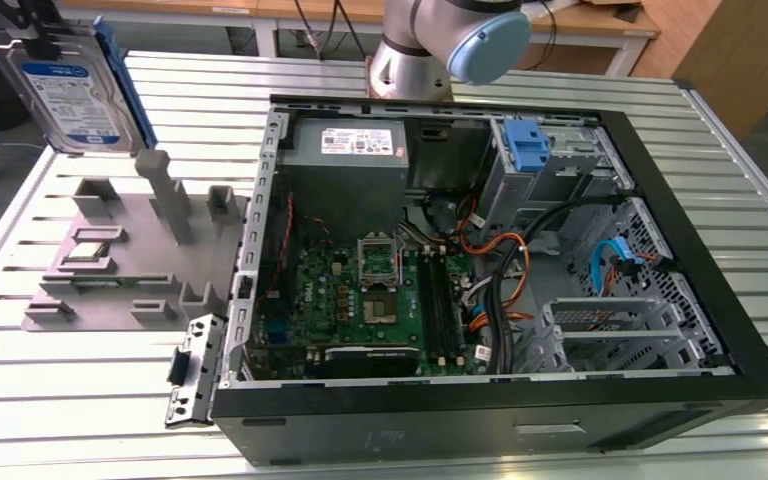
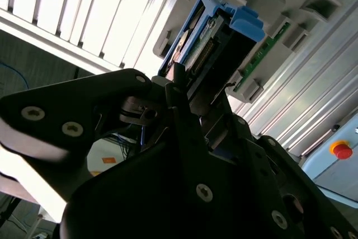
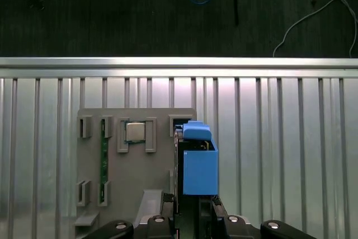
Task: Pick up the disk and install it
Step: 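Pick up the disk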
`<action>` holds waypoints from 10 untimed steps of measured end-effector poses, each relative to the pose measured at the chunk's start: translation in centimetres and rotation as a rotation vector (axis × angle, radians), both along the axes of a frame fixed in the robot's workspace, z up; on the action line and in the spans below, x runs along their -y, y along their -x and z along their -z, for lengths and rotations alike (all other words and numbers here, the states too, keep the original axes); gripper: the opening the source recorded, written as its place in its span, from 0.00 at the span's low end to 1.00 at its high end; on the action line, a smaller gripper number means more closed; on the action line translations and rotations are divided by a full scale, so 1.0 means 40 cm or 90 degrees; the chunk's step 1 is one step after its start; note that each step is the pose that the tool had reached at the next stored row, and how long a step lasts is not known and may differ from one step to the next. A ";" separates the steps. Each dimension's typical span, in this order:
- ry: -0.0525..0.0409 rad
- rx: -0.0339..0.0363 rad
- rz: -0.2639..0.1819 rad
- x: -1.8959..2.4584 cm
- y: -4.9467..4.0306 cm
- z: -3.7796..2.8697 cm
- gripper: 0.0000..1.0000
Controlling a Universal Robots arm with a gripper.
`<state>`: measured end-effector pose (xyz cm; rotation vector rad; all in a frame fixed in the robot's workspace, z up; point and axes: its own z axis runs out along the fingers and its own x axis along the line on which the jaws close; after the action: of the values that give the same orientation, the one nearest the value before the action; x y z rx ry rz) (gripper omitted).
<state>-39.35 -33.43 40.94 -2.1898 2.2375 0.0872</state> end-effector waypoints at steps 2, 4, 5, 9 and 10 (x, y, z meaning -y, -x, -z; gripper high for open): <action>0.0000 0.0001 0.000 0.000 0.000 -0.004 0.35; -0.0001 0.0001 0.000 0.000 0.000 -0.008 0.35; -0.0001 0.0001 0.000 0.000 0.000 -0.010 0.35; -0.0001 0.0001 0.000 0.000 0.000 -0.020 0.35; -0.0001 0.0002 0.000 0.000 0.000 -0.023 0.35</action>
<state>-39.35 -33.43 41.84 -2.1896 2.2373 0.0870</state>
